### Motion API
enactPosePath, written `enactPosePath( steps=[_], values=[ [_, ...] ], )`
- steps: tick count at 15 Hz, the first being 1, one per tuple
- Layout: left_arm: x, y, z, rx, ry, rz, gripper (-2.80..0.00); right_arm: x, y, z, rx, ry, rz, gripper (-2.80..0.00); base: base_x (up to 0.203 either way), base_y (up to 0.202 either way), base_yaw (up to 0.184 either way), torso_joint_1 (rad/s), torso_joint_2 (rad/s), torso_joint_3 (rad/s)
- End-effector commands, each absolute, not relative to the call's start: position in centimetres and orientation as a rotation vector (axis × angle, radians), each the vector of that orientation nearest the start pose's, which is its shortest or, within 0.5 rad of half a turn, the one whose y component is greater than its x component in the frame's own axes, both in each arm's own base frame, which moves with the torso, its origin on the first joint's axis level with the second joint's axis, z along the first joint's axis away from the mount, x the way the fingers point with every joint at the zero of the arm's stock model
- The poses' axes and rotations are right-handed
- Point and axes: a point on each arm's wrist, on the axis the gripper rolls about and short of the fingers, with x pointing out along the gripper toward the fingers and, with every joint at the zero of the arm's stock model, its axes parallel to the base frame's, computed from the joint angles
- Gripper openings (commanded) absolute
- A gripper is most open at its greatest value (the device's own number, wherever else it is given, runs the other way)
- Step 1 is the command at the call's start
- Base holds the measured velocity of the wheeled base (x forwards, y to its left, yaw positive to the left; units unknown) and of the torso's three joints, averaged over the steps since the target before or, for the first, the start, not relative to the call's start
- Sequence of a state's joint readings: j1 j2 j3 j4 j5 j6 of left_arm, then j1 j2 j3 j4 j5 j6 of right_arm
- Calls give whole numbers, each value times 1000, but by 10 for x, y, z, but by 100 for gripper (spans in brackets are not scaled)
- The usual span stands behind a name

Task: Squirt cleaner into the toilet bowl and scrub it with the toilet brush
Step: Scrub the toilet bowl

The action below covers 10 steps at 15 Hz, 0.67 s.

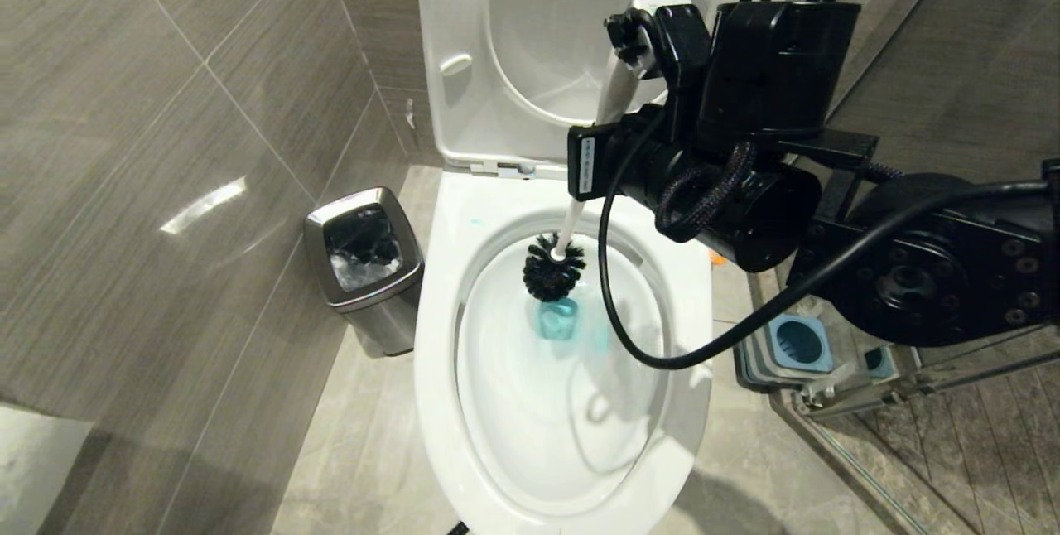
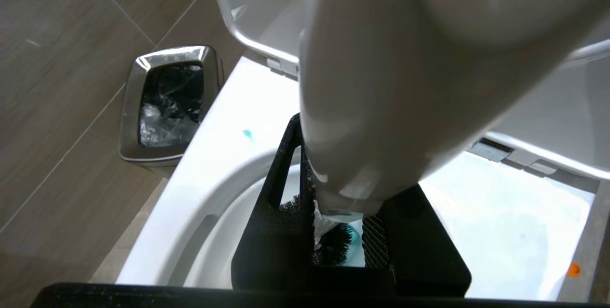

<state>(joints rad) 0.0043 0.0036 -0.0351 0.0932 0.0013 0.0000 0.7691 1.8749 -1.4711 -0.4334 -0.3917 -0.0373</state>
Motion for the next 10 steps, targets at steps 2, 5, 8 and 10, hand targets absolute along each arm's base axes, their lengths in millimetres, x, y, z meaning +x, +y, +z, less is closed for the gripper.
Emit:
enactPosePath(
  steps=[2,5,8,10],
  values=[
    [-26,0,76,1,61,6,-280,295,267,269,-38,1,363,-280,0,0,0,6,3,47],
    [-26,0,76,1,63,6,-280,314,277,250,-33,-21,346,-280,0,0,0,0,0,0],
    [-26,0,76,0,61,6,-280,334,277,239,-37,-16,313,-280,0,0,0,0,0,0],
    [-26,0,76,0,62,6,-280,344,276,232,-41,-8,295,-280,0,0,0,0,0,0]
  ],
)
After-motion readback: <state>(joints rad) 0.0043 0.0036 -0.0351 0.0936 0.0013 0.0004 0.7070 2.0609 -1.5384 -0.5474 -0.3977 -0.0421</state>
